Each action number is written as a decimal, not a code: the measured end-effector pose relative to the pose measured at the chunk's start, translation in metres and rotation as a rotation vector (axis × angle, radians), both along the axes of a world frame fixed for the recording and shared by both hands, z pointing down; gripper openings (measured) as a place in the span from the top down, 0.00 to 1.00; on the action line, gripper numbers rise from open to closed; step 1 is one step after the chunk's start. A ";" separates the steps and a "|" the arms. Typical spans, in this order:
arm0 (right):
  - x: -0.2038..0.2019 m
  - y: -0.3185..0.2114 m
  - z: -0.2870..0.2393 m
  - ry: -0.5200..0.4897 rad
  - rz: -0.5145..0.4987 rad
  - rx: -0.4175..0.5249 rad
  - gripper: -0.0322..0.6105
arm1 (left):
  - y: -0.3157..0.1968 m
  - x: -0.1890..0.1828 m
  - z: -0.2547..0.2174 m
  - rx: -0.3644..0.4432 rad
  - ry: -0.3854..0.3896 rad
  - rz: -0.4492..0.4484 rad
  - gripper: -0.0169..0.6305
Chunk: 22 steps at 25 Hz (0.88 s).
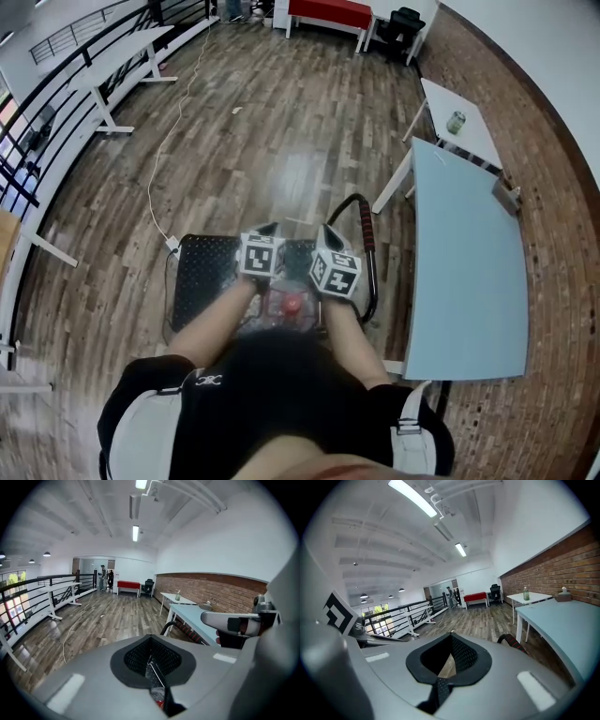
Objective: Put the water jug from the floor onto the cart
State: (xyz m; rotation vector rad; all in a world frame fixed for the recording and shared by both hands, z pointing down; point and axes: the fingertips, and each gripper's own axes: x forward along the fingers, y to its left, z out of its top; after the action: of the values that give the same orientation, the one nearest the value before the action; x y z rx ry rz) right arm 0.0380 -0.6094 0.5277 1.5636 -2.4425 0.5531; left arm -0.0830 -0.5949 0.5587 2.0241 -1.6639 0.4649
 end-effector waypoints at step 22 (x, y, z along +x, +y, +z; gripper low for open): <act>0.024 0.016 0.022 -0.040 0.025 -0.069 0.93 | 0.003 0.015 0.008 -0.001 0.032 0.015 0.97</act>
State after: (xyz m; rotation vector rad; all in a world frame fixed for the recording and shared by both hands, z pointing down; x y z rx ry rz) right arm 0.0618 -0.5937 0.5498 1.5720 -2.4085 0.6725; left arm -0.0682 -0.5918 0.5671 2.0339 -1.6298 0.4364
